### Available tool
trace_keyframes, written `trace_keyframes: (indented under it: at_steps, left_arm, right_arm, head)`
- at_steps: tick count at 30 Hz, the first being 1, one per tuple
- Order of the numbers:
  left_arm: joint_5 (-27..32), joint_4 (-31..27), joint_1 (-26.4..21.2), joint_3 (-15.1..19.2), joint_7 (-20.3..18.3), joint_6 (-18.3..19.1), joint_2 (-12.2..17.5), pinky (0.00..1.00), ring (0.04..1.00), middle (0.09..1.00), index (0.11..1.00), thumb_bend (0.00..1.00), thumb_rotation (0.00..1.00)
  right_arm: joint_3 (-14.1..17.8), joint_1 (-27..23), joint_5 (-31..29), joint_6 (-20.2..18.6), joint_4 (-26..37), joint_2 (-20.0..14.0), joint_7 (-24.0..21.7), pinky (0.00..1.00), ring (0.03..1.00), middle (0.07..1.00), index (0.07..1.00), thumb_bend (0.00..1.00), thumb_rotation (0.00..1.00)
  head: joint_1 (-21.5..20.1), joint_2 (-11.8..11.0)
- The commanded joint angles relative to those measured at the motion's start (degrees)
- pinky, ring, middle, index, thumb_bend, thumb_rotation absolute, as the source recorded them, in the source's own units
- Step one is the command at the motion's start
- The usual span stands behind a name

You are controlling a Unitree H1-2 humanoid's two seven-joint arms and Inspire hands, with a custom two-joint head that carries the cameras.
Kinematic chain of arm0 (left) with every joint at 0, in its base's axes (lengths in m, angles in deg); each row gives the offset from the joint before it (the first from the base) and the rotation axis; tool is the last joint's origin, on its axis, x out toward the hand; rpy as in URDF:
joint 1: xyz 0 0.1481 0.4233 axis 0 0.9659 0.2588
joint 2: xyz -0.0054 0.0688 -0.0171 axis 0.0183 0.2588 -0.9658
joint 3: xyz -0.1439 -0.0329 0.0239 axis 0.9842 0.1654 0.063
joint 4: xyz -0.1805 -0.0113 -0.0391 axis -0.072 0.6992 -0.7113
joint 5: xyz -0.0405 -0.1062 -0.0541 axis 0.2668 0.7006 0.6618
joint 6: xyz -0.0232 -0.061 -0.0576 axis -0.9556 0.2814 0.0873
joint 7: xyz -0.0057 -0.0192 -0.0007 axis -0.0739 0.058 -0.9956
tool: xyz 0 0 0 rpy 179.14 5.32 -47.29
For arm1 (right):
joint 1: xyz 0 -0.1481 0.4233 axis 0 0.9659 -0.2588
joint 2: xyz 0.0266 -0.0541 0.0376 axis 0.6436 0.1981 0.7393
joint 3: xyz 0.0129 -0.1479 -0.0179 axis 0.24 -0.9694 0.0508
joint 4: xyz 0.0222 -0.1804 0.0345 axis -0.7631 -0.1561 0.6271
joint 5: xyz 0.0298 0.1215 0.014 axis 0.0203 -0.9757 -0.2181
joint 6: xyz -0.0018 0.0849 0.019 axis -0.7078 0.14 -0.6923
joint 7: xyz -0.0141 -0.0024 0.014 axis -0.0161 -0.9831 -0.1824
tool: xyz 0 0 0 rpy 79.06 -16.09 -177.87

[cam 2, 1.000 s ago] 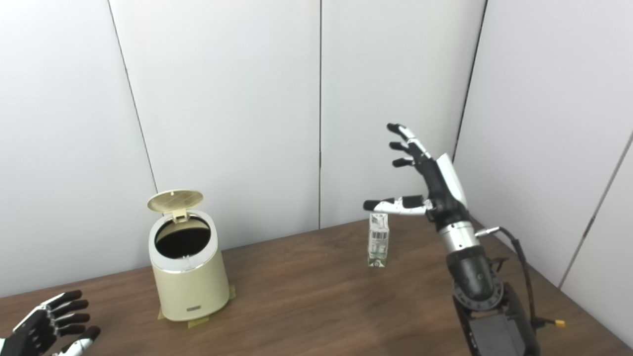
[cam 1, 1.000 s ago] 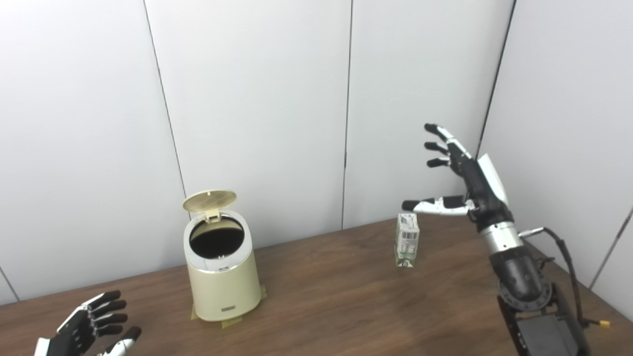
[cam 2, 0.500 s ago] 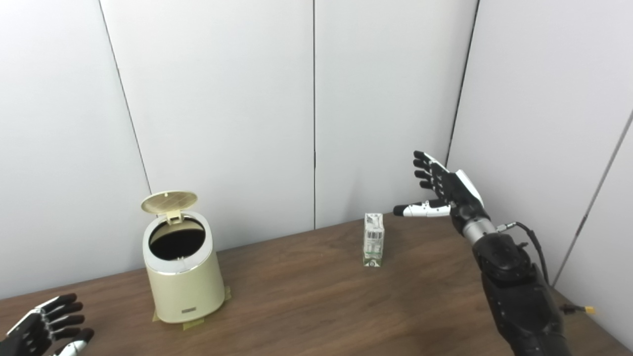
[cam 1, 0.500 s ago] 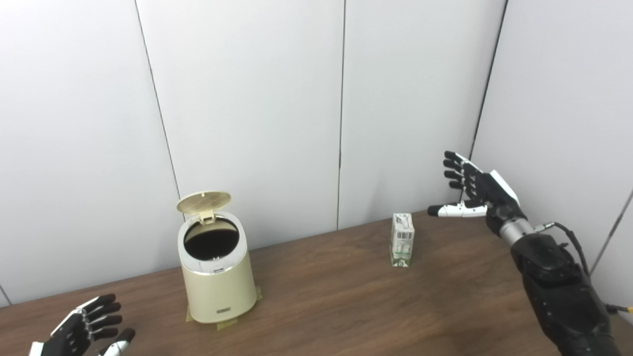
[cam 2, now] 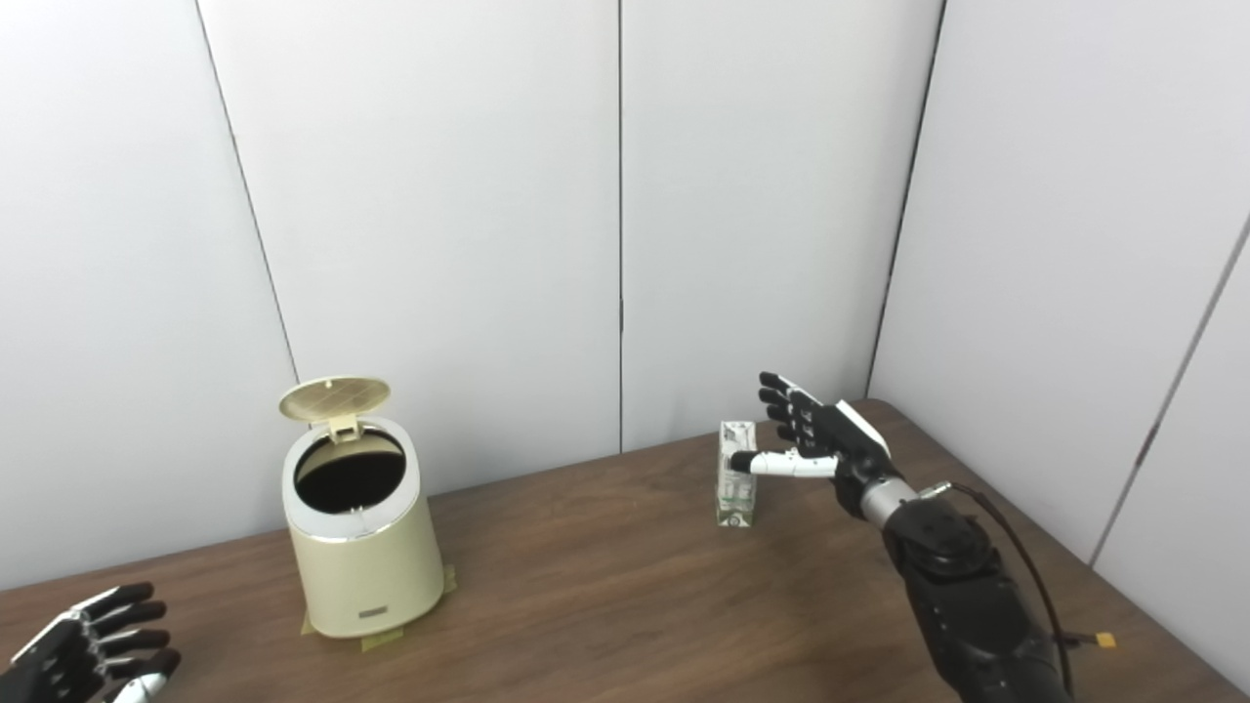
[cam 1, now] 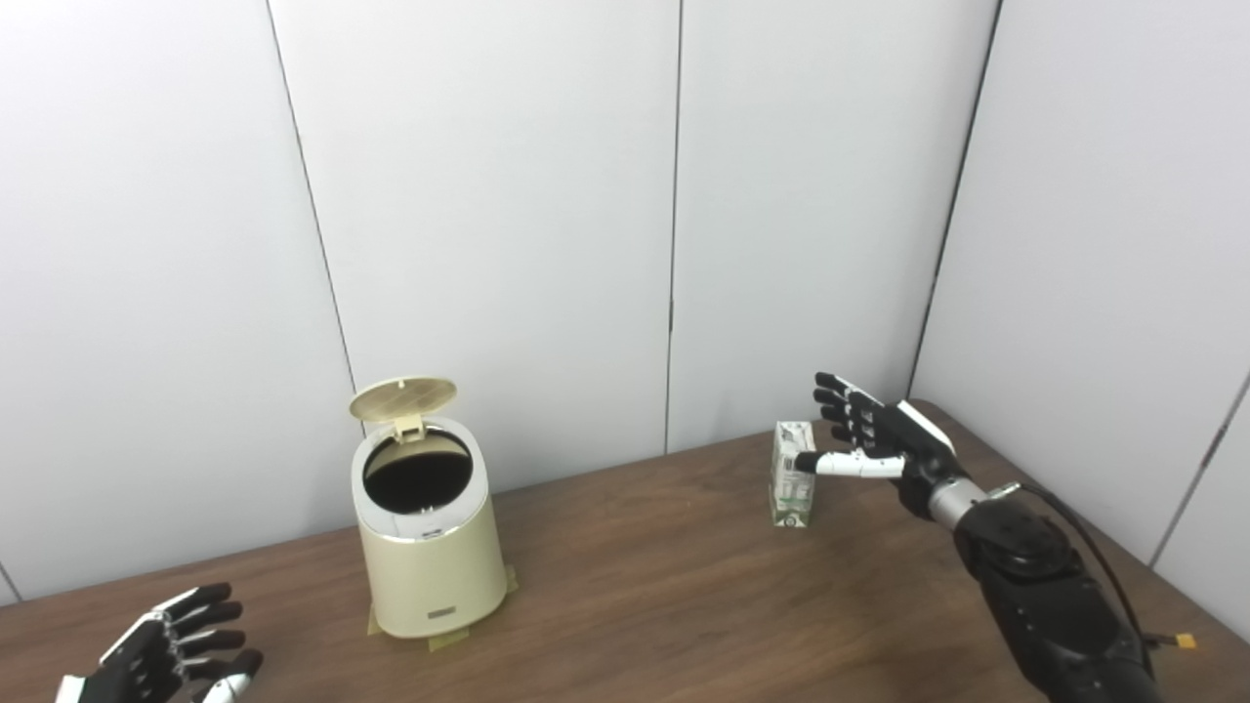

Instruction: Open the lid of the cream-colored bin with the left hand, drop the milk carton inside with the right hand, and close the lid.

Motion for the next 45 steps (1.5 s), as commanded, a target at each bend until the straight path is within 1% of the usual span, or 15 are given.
trace_keyframes:
  at_steps: [1,5,8,15,21,27,32,35,36,37,38,39,40,42,45]
  left_arm:
    - [0.63,-2.26,-1.65,0.04,-0.39,-0.67,0.86,0.54,0.653,0.713,0.735,0.53,0.0]
    - [0.39,-1.82,-1.49,-0.36,-0.67,-1.1,1.28,0.53,0.645,0.712,0.743,0.54,0.0]
    - [0.19,-2.55,-1.06,-0.5,-0.54,-0.22,1.21,0.55,0.652,0.714,0.746,0.53,0.0]
    - [0.95,-4.07,-0.24,-0.34,-1.26,1.52,1.17,0.55,0.663,0.723,0.79,0.51,0.0]
    - [1.3,-3.41,-0.29,-0.29,-2.14,1.3,1.5,0.56,0.672,0.734,0.798,0.5,0.0]
    - [1.32,-2.86,-0.33,-0.23,-2.47,1.04,1.89,0.55,0.664,0.726,0.784,0.51,0.0]
    - [0.48,-3.04,-0.19,-0.53,-2.17,1.03,2.12,0.55,0.658,0.726,0.778,0.5,0.0]
    - [0.2,-3.24,-0.13,-0.67,-2.01,1.34,2.06,0.54,0.657,0.725,0.776,0.5,0.0]
    - [0.09,-3.18,-0.14,-0.71,-1.91,1.3,2.01,0.54,0.656,0.725,0.775,0.5,0.0]
    - [0.05,-3.17,-0.16,-0.73,-1.86,1.27,1.97,0.54,0.654,0.724,0.773,0.5,0.0]
    - [0.03,-3.18,-0.16,-0.76,-1.82,1.25,1.93,0.53,0.651,0.723,0.773,0.49,0.0]
    - [0.08,-3.25,-0.14,-0.77,-1.76,1.29,1.84,0.53,0.65,0.722,0.773,0.49,0.0]
    - [0.05,-3.34,-0.11,-0.8,-1.69,1.34,1.78,0.53,0.65,0.721,0.769,0.49,0.0]
    - [0.01,-3.21,-0.11,-0.82,-1.56,1.28,1.68,0.53,0.652,0.723,0.766,0.5,0.0]
    - [-0.3,-3.22,-0.15,-0.91,-1.29,1.6,1.56,0.53,0.651,0.722,0.767,0.5,0.0]
  right_arm:
    - [0.42,-3.86,-0.32,2.77,0.38,-0.73,1.02,0.95,0.952,0.949,0.927,0.87,0.21]
    - [-0.49,-4.74,1.61,4.42,-1.93,-0.17,2.93,0.93,0.927,0.934,0.902,0.82,0.15]
    - [-1.33,-5.43,3.58,5.01,-4.45,-0.14,4.83,0.86,0.876,0.896,0.876,0.85,0.16]
    - [-2.01,-6.02,3.68,6.53,-8.15,0.1,4.61,0.87,0.879,0.905,0.901,0.9,0.2]
    - [-3.27,-5.61,5.72,5.97,-9.66,-0.45,5.49,0.84,0.864,0.902,0.9,0.86,0.19]
    - [-3.38,-6.1,5.72,6.36,-13.67,-0.63,6.36,0.82,0.851,0.89,0.897,0.88,0.17]
    - [-2.74,-5.6,5.34,6.78,-12.79,0.07,7.9,0.8,0.832,0.871,0.877,0.83,0.09]
    - [-2.46,-5.55,5.61,8.96,-13.29,0.62,10.0,0.73,0.769,0.825,0.839,0.79,0.01]
    - [-2.37,-5.95,6.59,10.94,-14.67,1.07,12.9,0.72,0.759,0.817,0.833,0.78,0.01]
    - [-2.21,-6.28,7.62,12.49,-15.64,1.61,16.01,0.67,0.688,0.726,0.765,0.77,0.0]
    - [-2.14,-6.54,8.36,13.67,-16.44,1.96,18.27,0.63,0.624,0.586,0.697,0.65,0.0]
    - [-2.47,-7.07,9.78,16.41,-18.22,2.23,21.38,0.62,0.602,0.538,0.674,0.61,0.0]
    - [-2.88,-7.46,10.86,18.53,-19.54,2.35,23.58,0.54,0.544,0.498,0.593,0.57,0.0]
    - [-3.75,-8.02,12.99,21.03,-20.89,2.56,26.97,0.45,0.482,0.477,0.514,0.54,0.0]
    - [-4.91,-8.37,14.7,21.72,-21.26,2.64,29.26,0.43,0.476,0.485,0.489,0.53,0.0]
  head:
    - [0.12,0.2]
    - [0.2,0.17]
    - [0.41,0.29]
    - [0.29,1.03]
    - [0.28,1.45]
    - [0.23,1.76]
    - [0.1,1.89]
    - [0.18,1.99]
    - [0.25,2.03]
    - [0.31,2.03]
    - [0.34,2.07]
    - [0.42,2.13]
    - [0.44,2.15]
    - [0.47,2.17]
    - [0.52,2.26]
